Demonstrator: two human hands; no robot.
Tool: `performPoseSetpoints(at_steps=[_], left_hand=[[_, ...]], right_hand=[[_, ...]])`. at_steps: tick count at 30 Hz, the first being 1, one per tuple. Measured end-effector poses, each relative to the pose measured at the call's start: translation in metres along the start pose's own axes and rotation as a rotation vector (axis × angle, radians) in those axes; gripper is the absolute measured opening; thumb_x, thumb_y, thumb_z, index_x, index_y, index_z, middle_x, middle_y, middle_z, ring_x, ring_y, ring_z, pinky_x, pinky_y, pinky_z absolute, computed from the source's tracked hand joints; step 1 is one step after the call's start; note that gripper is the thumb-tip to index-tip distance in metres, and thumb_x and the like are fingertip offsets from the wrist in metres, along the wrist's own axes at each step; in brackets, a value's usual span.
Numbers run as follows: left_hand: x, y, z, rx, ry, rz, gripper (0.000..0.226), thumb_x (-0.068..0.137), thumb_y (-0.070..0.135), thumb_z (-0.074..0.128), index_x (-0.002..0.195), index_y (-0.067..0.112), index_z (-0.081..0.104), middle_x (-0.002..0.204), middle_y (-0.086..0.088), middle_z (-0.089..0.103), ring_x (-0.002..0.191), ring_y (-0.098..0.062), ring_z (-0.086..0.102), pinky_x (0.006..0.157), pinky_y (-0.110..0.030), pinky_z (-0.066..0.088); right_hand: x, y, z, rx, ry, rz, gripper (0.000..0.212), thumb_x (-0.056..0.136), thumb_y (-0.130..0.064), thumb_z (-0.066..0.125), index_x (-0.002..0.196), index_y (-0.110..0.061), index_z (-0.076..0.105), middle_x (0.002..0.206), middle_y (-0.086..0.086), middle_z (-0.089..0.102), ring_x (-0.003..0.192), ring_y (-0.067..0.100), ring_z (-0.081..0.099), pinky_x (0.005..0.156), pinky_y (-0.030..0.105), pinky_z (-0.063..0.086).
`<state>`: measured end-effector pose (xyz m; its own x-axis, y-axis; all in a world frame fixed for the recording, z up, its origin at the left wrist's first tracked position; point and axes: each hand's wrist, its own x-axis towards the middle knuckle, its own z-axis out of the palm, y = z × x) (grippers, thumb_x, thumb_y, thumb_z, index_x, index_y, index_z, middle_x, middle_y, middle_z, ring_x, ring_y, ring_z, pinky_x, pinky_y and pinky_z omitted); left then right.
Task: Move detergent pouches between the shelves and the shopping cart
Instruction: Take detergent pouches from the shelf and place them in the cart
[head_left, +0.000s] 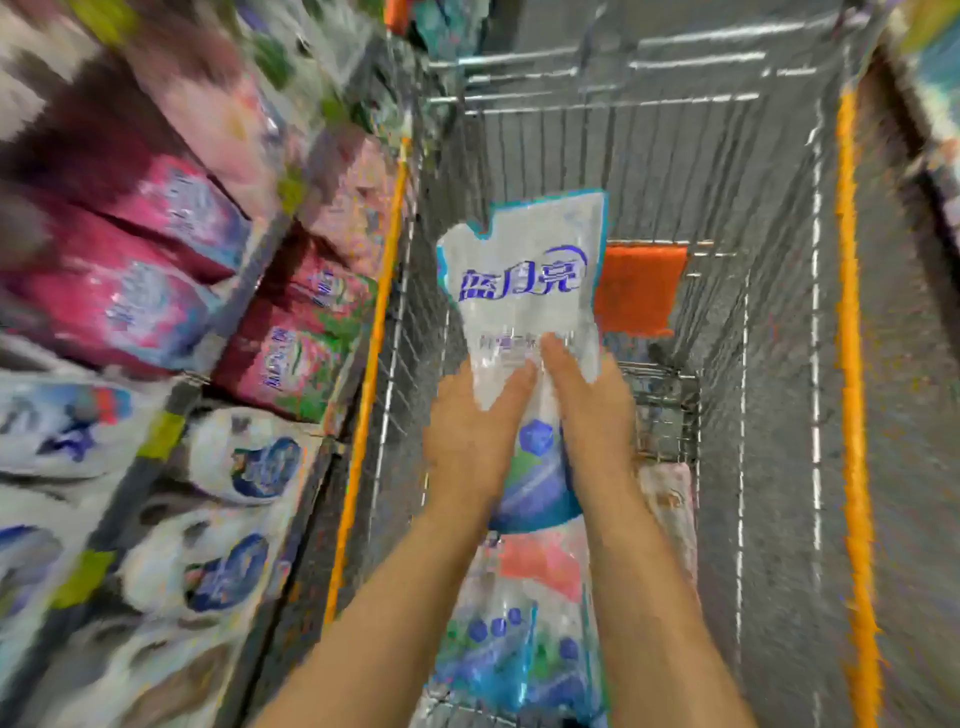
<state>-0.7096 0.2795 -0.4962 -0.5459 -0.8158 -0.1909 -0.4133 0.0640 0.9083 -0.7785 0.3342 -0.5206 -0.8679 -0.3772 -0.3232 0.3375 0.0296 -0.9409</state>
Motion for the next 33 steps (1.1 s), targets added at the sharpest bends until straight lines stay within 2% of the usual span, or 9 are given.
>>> performPoseSetpoints(at_steps=[3,7,11,15,17,21,24,29,33], left_hand=[[-0.017,0.048,-0.068,-0.016,0.075,0.189,0.032,0.068,0.051,0.061,0.087,0.026,0.068,0.078,0.013,0.071,0.074,0.006,0.064,0.07,-0.015,0.051],[-0.047,0.093,-0.172,-0.01,0.146,0.311,0.037,0.066,0.055,0.065,0.097,0.037,0.06,0.081,0.031,0.06,0.072,0.026,0.052,0.065,0.003,0.039],[-0.098,0.123,-0.277,-0.073,0.241,0.375,0.066,0.048,0.065,0.069,0.108,0.039,0.056,0.095,0.026,0.066,0.093,0.006,0.062,0.084,-0.018,0.048],[-0.164,0.146,-0.375,-0.033,0.406,0.5,0.043,0.063,0.041,0.08,0.096,0.04,0.053,0.082,0.03,0.062,0.079,0.02,0.058,0.066,0.0,0.043],[-0.193,0.153,-0.424,-0.009,0.528,0.574,0.042,0.07,0.023,0.079,0.094,0.041,0.05,0.075,0.034,0.06,0.071,0.026,0.054,0.062,0.003,0.039],[-0.247,0.16,-0.52,0.118,0.755,0.686,0.09,0.062,0.039,0.081,0.135,0.05,0.029,0.088,0.04,0.057,0.078,0.02,0.057,0.068,0.003,0.04],[-0.284,0.166,-0.583,0.21,0.921,0.704,0.099,0.062,0.041,0.08,0.137,0.054,0.016,0.084,0.044,0.05,0.07,0.023,0.052,0.063,0.005,0.038],[-0.318,0.176,-0.676,0.241,1.049,0.741,0.113,0.051,0.051,0.072,0.141,0.053,0.004,0.09,0.049,0.048,0.08,0.026,0.051,0.07,0.004,0.04],[-0.326,0.195,-0.742,0.3,1.138,0.8,0.12,0.046,0.053,0.073,0.145,0.044,0.005,0.094,0.047,0.053,0.09,0.023,0.054,0.083,-0.009,0.048]], right_hand=[[-0.045,-0.059,0.044,0.133,-0.153,-0.185,0.015,0.079,-0.024,0.072,0.09,-0.028,0.062,0.078,-0.017,0.069,0.072,-0.007,0.063,0.069,0.015,0.051],[-0.12,-0.128,0.103,0.218,-0.365,-0.395,0.03,0.067,-0.025,0.068,0.096,-0.027,0.058,0.081,-0.017,0.07,0.075,-0.005,0.064,0.069,0.014,0.05],[-0.205,-0.178,0.157,0.282,-0.489,-0.525,0.047,0.053,-0.039,0.076,0.094,-0.029,0.056,0.082,-0.02,0.07,0.077,-0.003,0.065,0.071,0.019,0.051],[-0.299,-0.209,0.215,0.349,-0.575,-0.574,0.048,0.055,-0.035,0.077,0.097,-0.023,0.058,0.079,-0.011,0.069,0.067,-0.001,0.064,0.059,0.015,0.049],[-0.346,-0.221,0.245,0.366,-0.603,-0.606,0.048,0.057,-0.038,0.08,0.096,-0.023,0.058,0.082,-0.01,0.07,0.073,0.002,0.066,0.067,0.021,0.053],[-0.431,-0.242,0.305,0.443,-0.758,-0.619,0.029,0.069,-0.027,0.081,0.091,-0.023,0.062,0.08,-0.01,0.072,0.075,0.002,0.067,0.067,0.02,0.052],[-0.487,-0.258,0.348,0.495,-0.904,-0.608,0.039,0.064,-0.031,0.082,0.095,-0.019,0.063,0.086,-0.001,0.073,0.081,0.015,0.07,0.071,0.031,0.055],[-0.554,-0.284,0.416,0.552,-1.109,-0.557,0.019,0.075,-0.016,0.076,0.088,-0.016,0.063,0.06,-0.008,0.065,0.042,-0.001,0.052,0.043,0.015,0.041],[-0.589,-0.311,0.476,0.544,-1.239,-0.608,0.023,0.075,-0.028,0.076,0.091,-0.018,0.064,0.065,-0.006,0.063,0.038,0.001,0.046,0.04,0.016,0.036]])
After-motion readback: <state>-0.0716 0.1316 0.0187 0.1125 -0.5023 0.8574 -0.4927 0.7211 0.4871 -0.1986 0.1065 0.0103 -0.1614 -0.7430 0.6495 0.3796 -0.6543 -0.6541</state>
